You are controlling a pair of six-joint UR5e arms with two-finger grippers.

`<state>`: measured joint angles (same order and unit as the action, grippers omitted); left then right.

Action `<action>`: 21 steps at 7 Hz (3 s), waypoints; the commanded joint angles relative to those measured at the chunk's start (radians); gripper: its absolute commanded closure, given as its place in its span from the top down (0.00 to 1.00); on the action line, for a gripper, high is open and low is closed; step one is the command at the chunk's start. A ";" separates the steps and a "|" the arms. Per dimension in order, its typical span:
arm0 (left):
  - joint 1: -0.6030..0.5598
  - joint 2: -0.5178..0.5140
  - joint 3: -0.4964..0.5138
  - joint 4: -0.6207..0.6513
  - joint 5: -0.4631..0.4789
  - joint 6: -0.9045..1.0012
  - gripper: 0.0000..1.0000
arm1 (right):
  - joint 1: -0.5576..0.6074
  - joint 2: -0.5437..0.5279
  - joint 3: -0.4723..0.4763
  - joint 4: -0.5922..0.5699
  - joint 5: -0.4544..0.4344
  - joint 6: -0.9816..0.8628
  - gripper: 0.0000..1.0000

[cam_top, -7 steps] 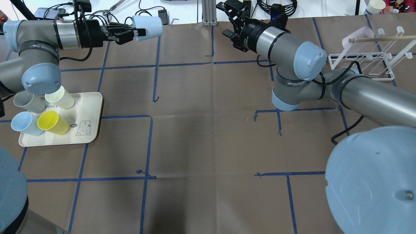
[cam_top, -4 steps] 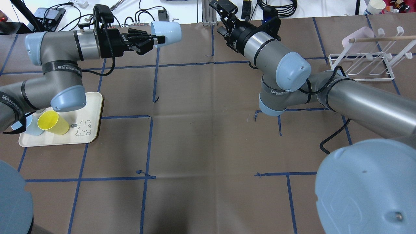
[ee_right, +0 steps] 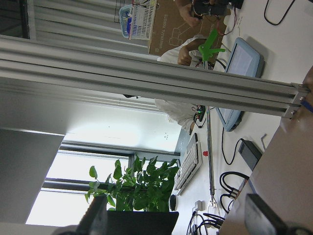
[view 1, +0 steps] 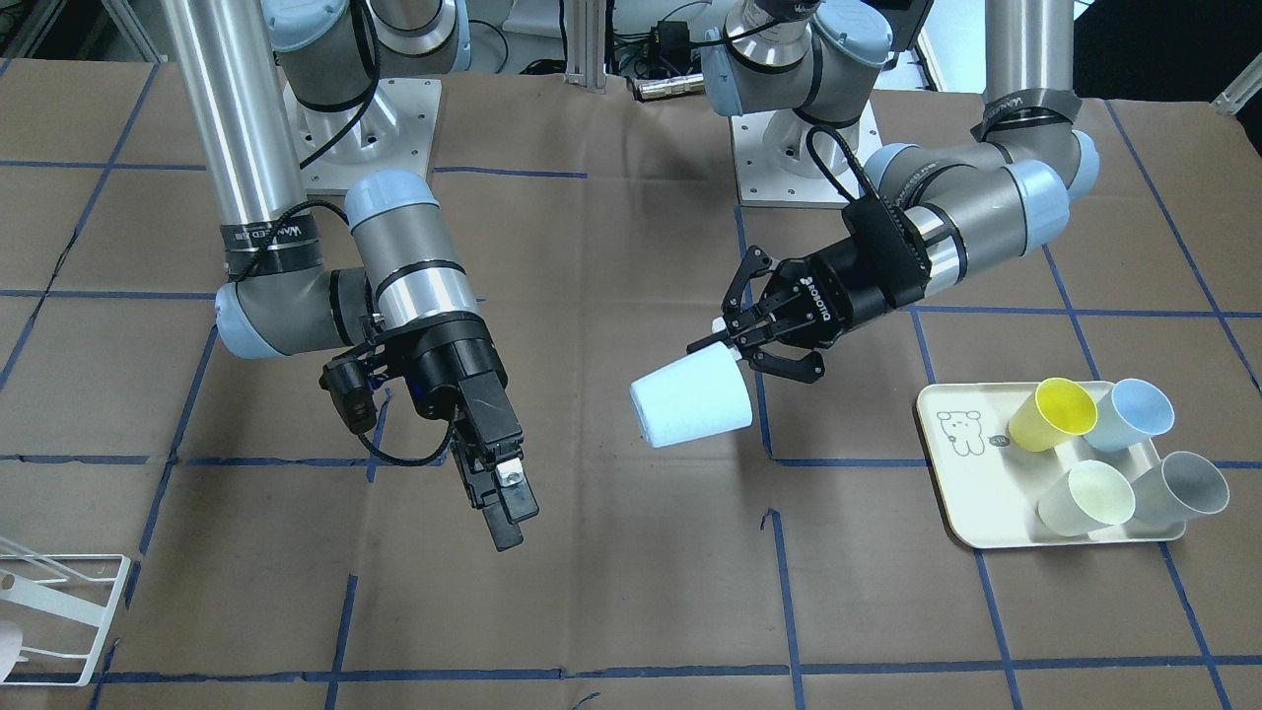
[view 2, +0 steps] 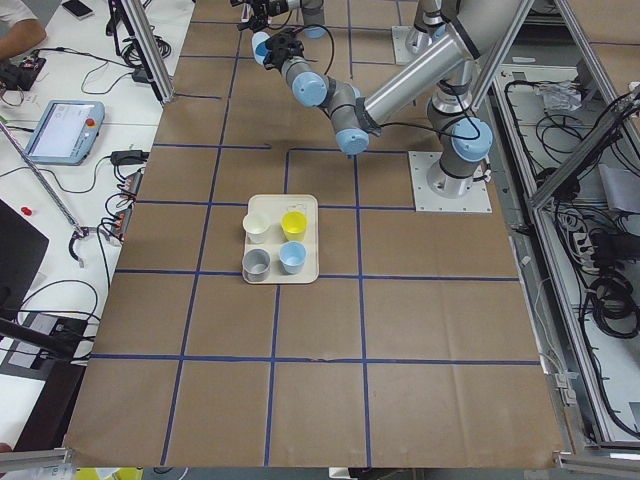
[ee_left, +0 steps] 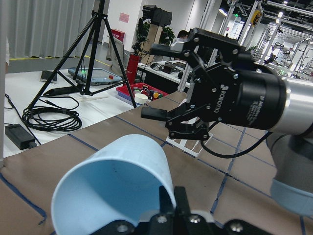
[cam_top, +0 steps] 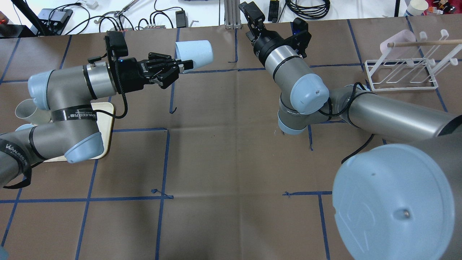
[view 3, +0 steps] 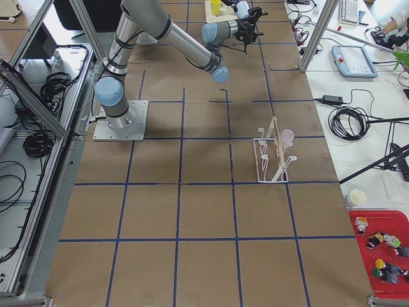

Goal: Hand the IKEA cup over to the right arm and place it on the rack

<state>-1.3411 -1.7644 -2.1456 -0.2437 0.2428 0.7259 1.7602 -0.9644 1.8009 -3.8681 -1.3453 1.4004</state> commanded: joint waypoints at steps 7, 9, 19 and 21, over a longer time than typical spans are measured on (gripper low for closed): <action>-0.003 -0.069 0.036 0.086 -0.046 -0.031 0.00 | 0.045 -0.147 0.172 -0.017 -0.063 0.155 1.00; -0.006 -0.075 0.035 0.144 -0.045 -0.115 0.00 | 0.102 -0.178 0.219 -0.020 -0.092 0.282 0.99; -0.018 -0.089 0.030 0.256 -0.040 -0.237 0.00 | 0.219 -0.114 0.150 -0.027 -0.232 0.321 0.99; -0.018 -0.089 0.030 0.258 -0.042 -0.237 0.00 | 0.240 -0.113 0.127 -0.025 -0.270 0.321 0.99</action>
<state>-1.3590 -1.8531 -2.1153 0.0126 0.2020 0.4893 1.9886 -1.0778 1.9421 -3.8944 -1.5937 1.7210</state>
